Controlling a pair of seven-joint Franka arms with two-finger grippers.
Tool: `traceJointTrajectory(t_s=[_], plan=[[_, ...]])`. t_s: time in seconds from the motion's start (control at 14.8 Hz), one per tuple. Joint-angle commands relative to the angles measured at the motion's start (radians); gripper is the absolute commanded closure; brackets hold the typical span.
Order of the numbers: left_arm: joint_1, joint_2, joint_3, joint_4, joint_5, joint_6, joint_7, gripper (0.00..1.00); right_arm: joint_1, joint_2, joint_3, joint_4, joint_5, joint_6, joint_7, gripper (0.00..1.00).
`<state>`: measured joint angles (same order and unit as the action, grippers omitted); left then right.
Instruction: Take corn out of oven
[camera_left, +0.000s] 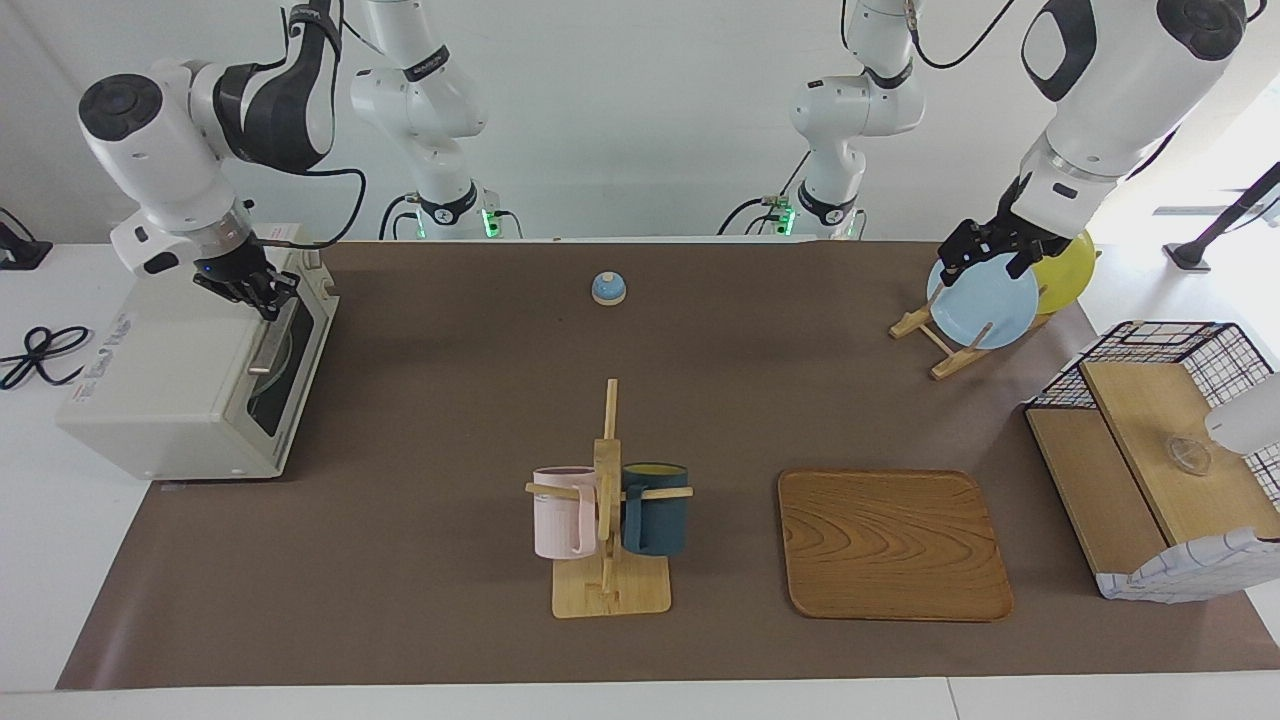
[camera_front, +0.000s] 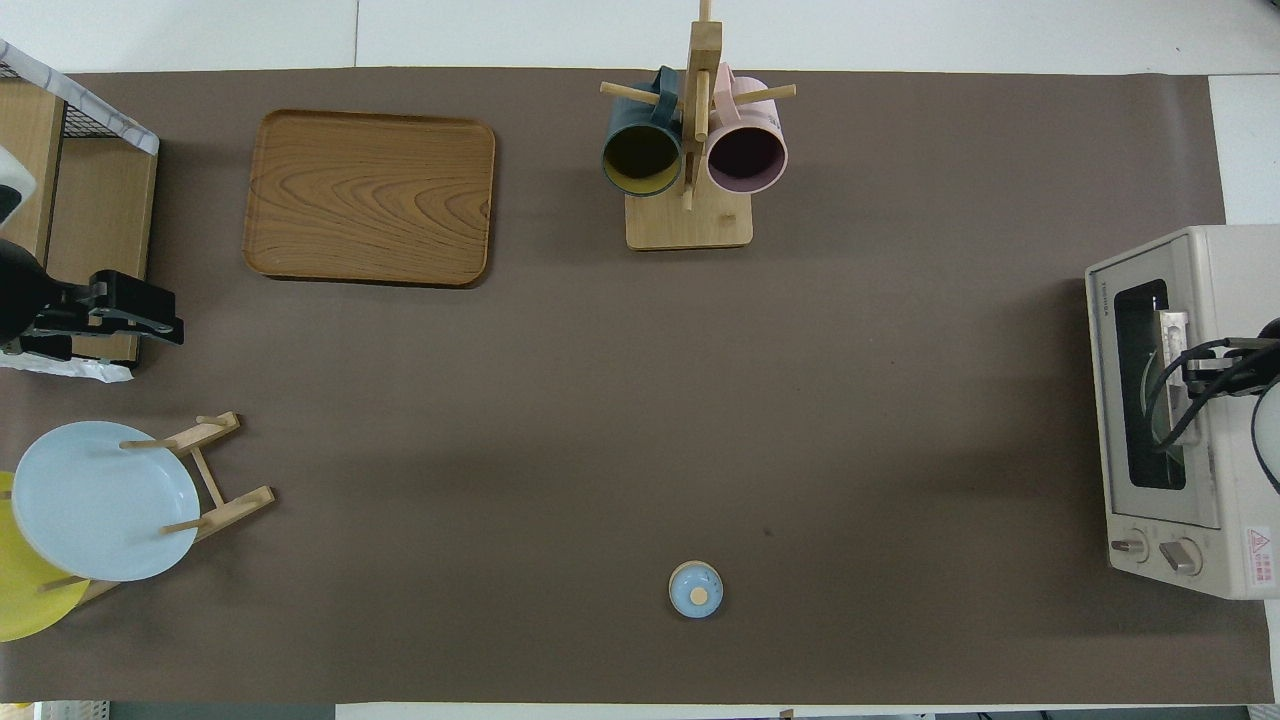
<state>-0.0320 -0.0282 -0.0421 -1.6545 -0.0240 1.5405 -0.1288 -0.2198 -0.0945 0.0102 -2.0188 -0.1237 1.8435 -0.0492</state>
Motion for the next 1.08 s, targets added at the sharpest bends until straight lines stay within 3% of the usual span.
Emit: traceJointTrajectory(t_s=[0.0, 0.81, 1.02], plan=[[0.012, -0.004, -0.009, 0.002, 0.019, 0.000, 0.003, 0.00, -0.021, 0.001, 0.010, -0.021, -0.014, 0.025, 0.023, 1.00], [0.011, -0.004, -0.009, 0.001, 0.019, 0.000, 0.003, 0.00, -0.030, 0.004, 0.011, -0.052, -0.008, 0.036, 0.025, 1.00], [0.012, -0.004, -0.009, 0.001, 0.019, 0.000, 0.003, 0.00, -0.030, 0.004, 0.011, -0.096, -0.002, 0.094, 0.022, 1.00]])
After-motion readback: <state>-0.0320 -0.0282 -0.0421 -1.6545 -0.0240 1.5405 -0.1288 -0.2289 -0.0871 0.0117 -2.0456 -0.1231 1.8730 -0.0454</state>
